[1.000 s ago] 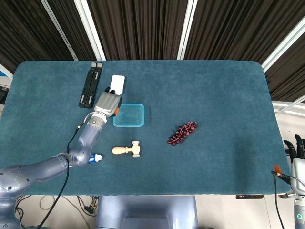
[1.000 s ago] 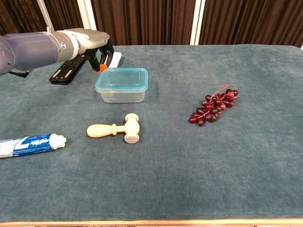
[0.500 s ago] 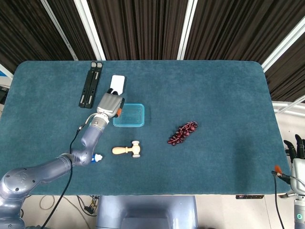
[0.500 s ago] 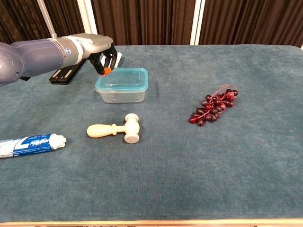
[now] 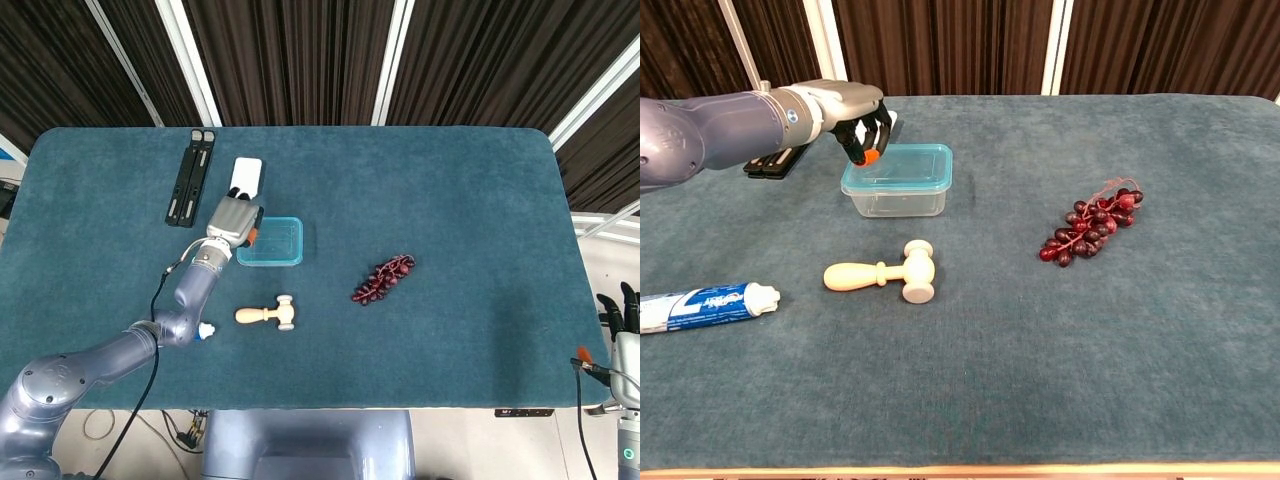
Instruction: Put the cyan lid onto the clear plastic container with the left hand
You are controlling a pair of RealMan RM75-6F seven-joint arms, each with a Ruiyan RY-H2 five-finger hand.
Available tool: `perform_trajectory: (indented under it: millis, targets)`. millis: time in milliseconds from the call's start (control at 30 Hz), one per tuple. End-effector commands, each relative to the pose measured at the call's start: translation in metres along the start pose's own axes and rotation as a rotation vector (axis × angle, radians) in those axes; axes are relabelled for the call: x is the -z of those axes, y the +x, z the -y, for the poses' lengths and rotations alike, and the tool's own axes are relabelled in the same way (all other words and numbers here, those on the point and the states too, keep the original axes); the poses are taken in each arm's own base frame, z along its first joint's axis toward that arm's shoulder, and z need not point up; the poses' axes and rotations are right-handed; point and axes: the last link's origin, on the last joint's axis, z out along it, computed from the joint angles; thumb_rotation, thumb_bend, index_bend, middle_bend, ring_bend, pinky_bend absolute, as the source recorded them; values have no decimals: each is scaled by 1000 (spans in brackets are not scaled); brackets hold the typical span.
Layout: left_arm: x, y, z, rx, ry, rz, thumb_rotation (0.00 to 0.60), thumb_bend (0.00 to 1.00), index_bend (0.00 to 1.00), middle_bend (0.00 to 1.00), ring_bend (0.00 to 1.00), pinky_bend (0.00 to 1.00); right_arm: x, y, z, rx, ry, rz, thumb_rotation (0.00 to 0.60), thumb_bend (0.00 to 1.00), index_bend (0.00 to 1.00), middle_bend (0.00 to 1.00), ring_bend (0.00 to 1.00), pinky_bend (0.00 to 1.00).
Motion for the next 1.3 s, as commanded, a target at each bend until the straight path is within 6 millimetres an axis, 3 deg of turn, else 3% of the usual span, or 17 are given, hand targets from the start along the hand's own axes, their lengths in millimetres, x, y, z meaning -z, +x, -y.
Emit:
perform_trajectory:
  millis: [33,567,767,1033,1300]
  targets:
    - [-1,0,-1,-3,2,1,600,490,653,573,196,122,0,0,0,0,1,1,600,291,184,40,31,0]
    - [0,-8,0,-14,3,11,600,490,654,576,196,122,0,0,0,2,-2,0,600,291,185,40,31,0]
    - [3,7,-7,-12,-26,-36,600,489,654,577,196,121,0,0,0,3,0,2,600,291,185,40,31,0]
    - [20,27,-14,0,-73,-61,600,489,657,582,196,122,0,0,0,10,5,3,600,291,184,40,30,0]
    - [42,15,-11,-28,-101,14,600,489,658,587,196,121,0,0,0,13,4,-3,600,292,184,40,29,0]
